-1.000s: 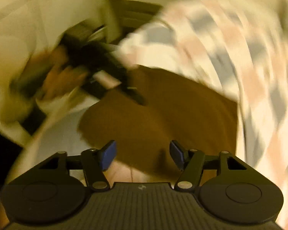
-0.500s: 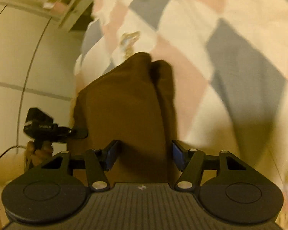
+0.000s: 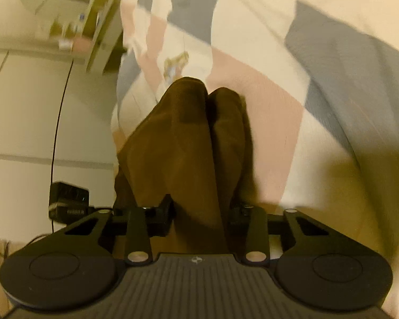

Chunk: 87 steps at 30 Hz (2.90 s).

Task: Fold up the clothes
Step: 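Lift and carry the folded brown shirt with both tools toward the clothes stack, then lower the shirt onto the clothes stack and open both tools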

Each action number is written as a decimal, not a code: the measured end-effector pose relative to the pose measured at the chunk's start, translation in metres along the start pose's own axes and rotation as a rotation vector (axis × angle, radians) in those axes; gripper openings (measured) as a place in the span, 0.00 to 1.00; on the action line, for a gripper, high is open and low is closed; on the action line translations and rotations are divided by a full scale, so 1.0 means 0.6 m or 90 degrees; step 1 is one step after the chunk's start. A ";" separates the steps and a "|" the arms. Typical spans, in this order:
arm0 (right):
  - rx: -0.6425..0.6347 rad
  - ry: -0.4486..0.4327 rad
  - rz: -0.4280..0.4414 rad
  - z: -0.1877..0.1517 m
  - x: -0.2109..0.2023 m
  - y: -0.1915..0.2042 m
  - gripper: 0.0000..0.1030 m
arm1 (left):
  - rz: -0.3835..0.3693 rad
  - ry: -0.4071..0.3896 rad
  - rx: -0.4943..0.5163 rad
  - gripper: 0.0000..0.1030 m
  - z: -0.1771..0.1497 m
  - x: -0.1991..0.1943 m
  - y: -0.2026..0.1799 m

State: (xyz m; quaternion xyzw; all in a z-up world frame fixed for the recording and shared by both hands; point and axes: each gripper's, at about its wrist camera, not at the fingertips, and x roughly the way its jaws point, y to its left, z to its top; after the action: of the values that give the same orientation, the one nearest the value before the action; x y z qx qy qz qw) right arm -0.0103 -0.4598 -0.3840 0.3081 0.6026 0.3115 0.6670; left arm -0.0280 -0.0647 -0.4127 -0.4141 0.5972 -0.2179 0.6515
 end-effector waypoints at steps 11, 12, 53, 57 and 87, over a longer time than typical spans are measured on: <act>0.256 -0.423 -0.005 -0.399 -0.128 0.149 0.32 | 0.006 0.188 0.354 0.12 0.040 -0.008 -0.250; 0.283 -0.468 -0.006 -0.448 -0.133 0.170 0.32 | 0.000 0.215 0.397 0.12 0.027 -0.002 -0.285; 1.042 -1.614 -0.061 -1.586 -0.072 0.349 0.33 | -0.192 0.933 1.082 0.18 -1.442 0.358 -0.583; 1.082 -1.592 -0.099 -1.584 -0.089 0.369 0.39 | -0.171 0.916 1.072 0.37 -1.449 0.390 -0.583; 1.058 -1.053 -0.929 -1.467 -0.193 0.389 0.21 | -0.410 0.714 1.242 0.04 -1.457 0.313 -0.567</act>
State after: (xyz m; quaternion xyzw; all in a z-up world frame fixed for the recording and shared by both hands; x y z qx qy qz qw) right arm -0.9062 -0.3757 -0.2034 0.3227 0.0652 -0.8248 0.4596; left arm -0.7582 -0.6465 -0.2037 0.2831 0.2482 -0.8911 0.2532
